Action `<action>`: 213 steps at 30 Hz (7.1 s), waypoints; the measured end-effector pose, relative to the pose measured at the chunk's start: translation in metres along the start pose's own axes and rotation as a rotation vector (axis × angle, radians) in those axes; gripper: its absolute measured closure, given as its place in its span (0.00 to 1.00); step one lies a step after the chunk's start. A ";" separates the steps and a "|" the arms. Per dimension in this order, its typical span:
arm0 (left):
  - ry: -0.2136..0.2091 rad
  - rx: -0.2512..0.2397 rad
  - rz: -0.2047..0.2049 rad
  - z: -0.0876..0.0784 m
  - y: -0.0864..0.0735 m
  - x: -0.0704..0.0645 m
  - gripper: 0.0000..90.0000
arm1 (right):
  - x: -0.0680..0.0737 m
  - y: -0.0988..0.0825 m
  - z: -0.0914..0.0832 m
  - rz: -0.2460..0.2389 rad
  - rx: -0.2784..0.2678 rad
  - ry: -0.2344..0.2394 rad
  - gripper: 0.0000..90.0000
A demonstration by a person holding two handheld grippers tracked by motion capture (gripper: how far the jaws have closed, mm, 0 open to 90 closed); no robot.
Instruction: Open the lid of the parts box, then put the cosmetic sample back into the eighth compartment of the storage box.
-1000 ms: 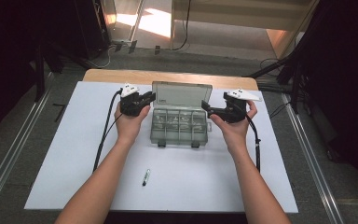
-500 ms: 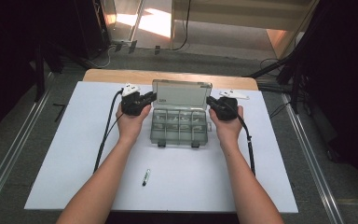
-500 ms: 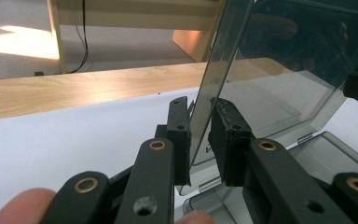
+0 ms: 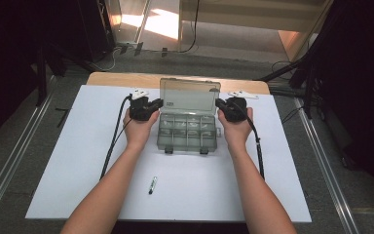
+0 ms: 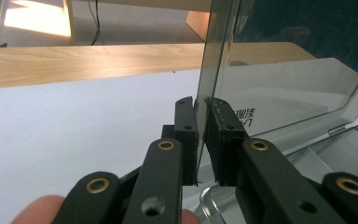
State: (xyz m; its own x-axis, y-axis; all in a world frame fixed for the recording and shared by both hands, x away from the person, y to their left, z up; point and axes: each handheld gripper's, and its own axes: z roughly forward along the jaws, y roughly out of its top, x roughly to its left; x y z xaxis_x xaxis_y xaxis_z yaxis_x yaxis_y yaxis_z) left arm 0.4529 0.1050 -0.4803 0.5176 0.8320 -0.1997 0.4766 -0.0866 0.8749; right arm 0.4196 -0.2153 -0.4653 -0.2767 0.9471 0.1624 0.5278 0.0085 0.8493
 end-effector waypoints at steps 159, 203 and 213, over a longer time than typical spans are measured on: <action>-0.282 0.340 0.108 -0.129 -0.063 -0.060 0.00 | -0.051 -0.152 -0.189 -0.125 -0.174 0.080 0.00; -0.115 0.511 0.273 -0.160 -0.114 -0.090 0.55 | -0.054 -0.156 -0.187 -0.106 -0.173 0.096 0.00; -0.074 0.493 0.354 -0.161 -0.117 -0.089 0.74 | -0.053 -0.156 -0.186 -0.110 -0.170 0.088 0.00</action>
State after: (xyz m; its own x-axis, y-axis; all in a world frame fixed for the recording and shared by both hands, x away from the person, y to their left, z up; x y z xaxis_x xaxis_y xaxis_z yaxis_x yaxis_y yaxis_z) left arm 0.2371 0.1290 -0.4938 0.7441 0.6678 0.0199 0.5304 -0.6086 0.5901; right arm 0.2029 -0.3266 -0.5128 -0.3981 0.9118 0.1005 0.3491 0.0493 0.9358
